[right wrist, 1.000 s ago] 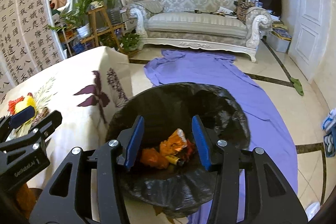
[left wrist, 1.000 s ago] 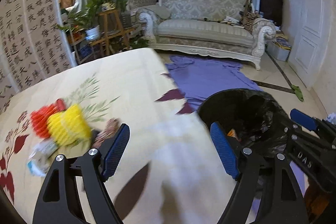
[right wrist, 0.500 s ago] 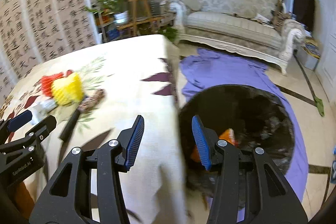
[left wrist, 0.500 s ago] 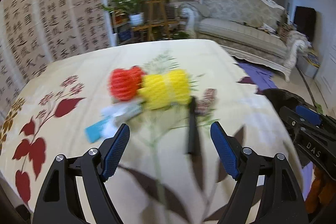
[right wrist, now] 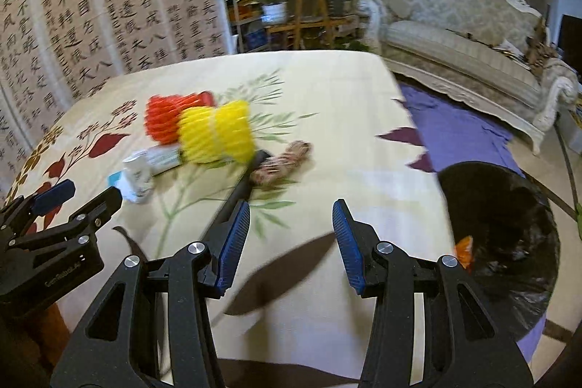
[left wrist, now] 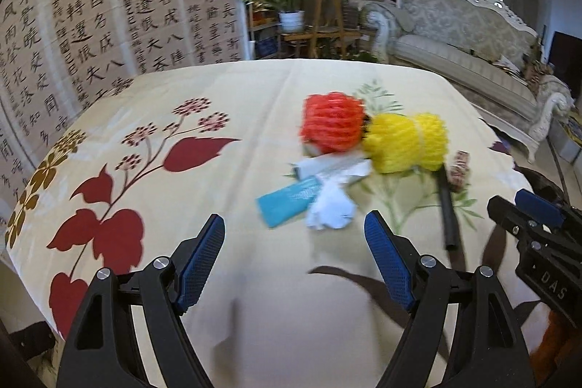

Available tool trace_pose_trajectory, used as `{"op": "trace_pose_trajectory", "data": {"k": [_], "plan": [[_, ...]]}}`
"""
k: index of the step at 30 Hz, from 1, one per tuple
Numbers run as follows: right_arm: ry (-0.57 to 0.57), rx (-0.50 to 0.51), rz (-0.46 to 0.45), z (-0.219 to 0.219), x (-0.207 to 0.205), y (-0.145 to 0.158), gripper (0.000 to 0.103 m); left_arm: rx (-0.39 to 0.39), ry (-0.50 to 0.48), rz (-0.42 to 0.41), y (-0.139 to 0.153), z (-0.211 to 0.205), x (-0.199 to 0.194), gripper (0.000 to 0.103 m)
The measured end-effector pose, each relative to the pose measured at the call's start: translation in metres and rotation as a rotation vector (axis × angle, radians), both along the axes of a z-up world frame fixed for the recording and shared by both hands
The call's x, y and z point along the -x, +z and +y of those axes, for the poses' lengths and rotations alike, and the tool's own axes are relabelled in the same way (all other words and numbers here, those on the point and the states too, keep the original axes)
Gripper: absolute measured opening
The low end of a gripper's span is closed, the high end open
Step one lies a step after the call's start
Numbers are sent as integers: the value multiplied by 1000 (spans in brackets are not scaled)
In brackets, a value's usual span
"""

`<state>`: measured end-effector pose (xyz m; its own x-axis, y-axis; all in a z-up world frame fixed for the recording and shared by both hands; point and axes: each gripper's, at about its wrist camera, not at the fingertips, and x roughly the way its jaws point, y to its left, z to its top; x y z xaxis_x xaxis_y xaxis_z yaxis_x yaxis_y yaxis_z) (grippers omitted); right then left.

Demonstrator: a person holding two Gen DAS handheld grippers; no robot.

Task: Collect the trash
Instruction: 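Move the right tool back to the bed and grasp the black marker, then grasp the white tissue with the left tool while the right tool holds the marker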

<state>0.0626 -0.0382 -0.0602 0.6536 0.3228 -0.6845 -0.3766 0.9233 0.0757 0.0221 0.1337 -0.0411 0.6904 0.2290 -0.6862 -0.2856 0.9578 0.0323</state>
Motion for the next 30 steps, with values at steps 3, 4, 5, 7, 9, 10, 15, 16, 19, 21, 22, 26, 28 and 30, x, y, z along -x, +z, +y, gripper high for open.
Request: {"op": "trace_pose_trajectory", "data": {"k": [3, 4, 5, 7, 9, 10, 15, 16, 19, 21, 22, 26, 28, 30], "plan": [[30, 4, 17, 14, -2, -2, 46, 7, 18, -1, 0, 10, 2, 77], [38, 8, 21, 19, -4, -3, 46, 12, 21, -1, 0, 12, 2, 77], [48, 17, 27, 25, -5, -4, 46, 17, 24, -1, -1, 14, 2, 77], [67, 35, 41, 35, -8, -7, 45, 25, 25, -2, -2, 16, 2, 77], [82, 52, 51, 40, -9, -11, 39, 32, 20, -1, -2, 17, 2, 77], [89, 67, 59, 43, -10, -13, 31, 34, 15, 1, -3, 17, 2, 77], [107, 79, 79, 42, -9, -17, 17, 38, -15, 6, -3, 11, 0, 77], [108, 81, 79, 41, -9, -17, 16, 37, -22, 6, -3, 10, 0, 77], [108, 85, 80, 35, -7, -17, 14, 36, -34, 6, -2, 7, -3, 77], [108, 91, 80, 31, -5, -17, 13, 39, -41, 8, -2, 5, -5, 77], [106, 94, 78, 28, -4, -17, 13, 40, -44, 9, -2, 5, -7, 77], [96, 86, 80, 20, -4, -17, 13, 45, -61, 18, -3, 1, -15, 77], [94, 79, 80, 18, -4, -17, 13, 44, -68, 24, -4, -1, -18, 72], [95, 74, 80, 17, -4, -18, 13, 43, -80, 32, -5, -3, -22, 61]]}}
